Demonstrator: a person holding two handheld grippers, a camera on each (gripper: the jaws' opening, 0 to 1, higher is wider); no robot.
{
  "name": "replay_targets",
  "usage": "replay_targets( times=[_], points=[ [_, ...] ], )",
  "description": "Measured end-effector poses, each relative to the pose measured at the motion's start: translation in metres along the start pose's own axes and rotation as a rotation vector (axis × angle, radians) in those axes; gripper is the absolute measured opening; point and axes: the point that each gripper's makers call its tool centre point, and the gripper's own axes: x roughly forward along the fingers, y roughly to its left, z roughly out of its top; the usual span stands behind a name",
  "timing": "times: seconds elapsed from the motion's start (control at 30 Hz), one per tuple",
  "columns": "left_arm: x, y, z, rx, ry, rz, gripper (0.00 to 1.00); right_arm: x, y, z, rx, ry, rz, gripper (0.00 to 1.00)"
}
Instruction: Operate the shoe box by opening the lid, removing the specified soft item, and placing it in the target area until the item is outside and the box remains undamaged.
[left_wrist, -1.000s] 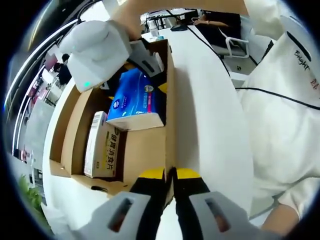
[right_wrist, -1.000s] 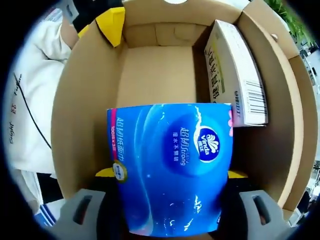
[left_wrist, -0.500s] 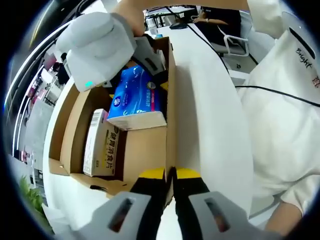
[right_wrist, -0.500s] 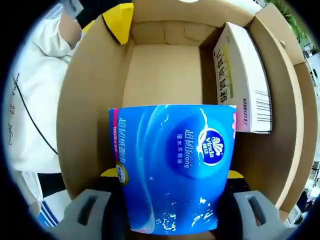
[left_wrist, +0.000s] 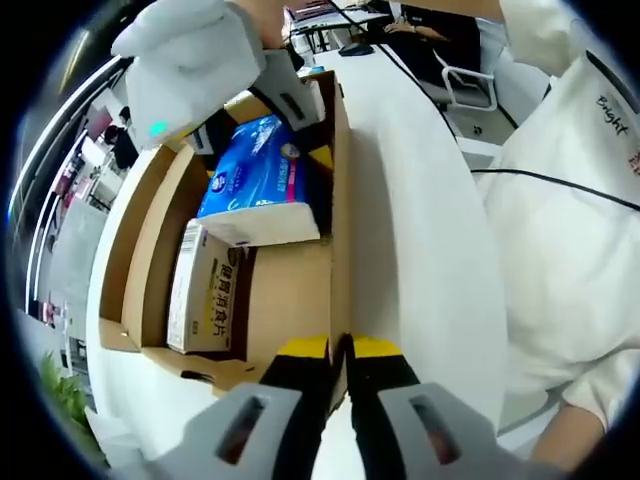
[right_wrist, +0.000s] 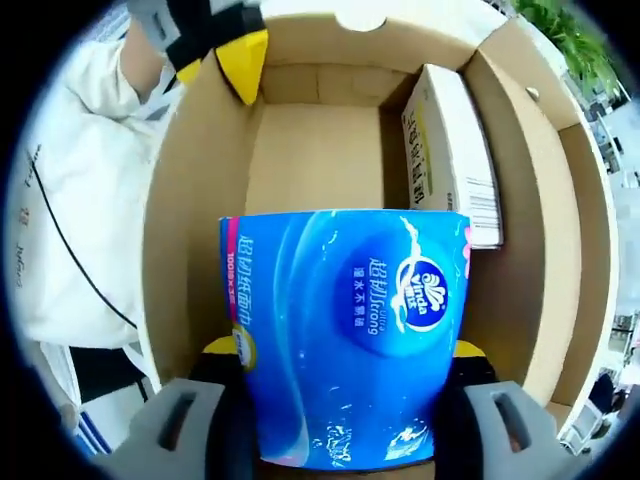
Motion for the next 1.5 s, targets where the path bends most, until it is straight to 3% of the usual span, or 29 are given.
replay_targets(
  times=[0.07,0.27,0.6,0.8,1.03,1.23,1.3,1.37,1.5],
  points=[
    [0.0,0.0,0.0,0.001,0.002,0.0,0.05,-0.009,0.003,0.005,0.009,-0.027,-0.004,0.7],
    [0.0,0.001,0.0,-0.001,0.001,-0.002,0.05,-0.029,0.006,0.003,-0.021,-0.005,-0.044,0.7],
    [0.0,0.001,0.0,-0.022,0.003,-0.018,0.05,-0.044,0.01,-0.004,-0.07,0.018,-0.086,0.7],
    [0.0,0.001,-0.001,-0.038,0.004,-0.03,0.04,-0.055,0.014,-0.007,-0.078,0.013,-0.072,0.7],
    [0.001,0.001,-0.001,-0.027,0.002,-0.011,0.05,-0.067,0.014,-0.03,-0.106,0.062,-0.1,0.7],
    [0.002,0.002,-0.001,-0.03,0.02,-0.018,0.05,-0.08,0.015,-0.042,-0.101,0.041,-0.123,0.7],
    [0.001,0.002,-0.001,-0.035,0.015,-0.016,0.05,-0.086,0.018,-0.053,-0.134,0.078,-0.129,0.7],
    [0.001,0.002,-0.001,-0.031,0.011,-0.013,0.05,-0.088,0.024,-0.053,-0.094,0.067,-0.141,0.7],
    [0.001,0.002,-0.001,-0.032,0.016,-0.015,0.05,-0.089,0.022,-0.058,-0.118,0.032,-0.152,0.7]
  ],
)
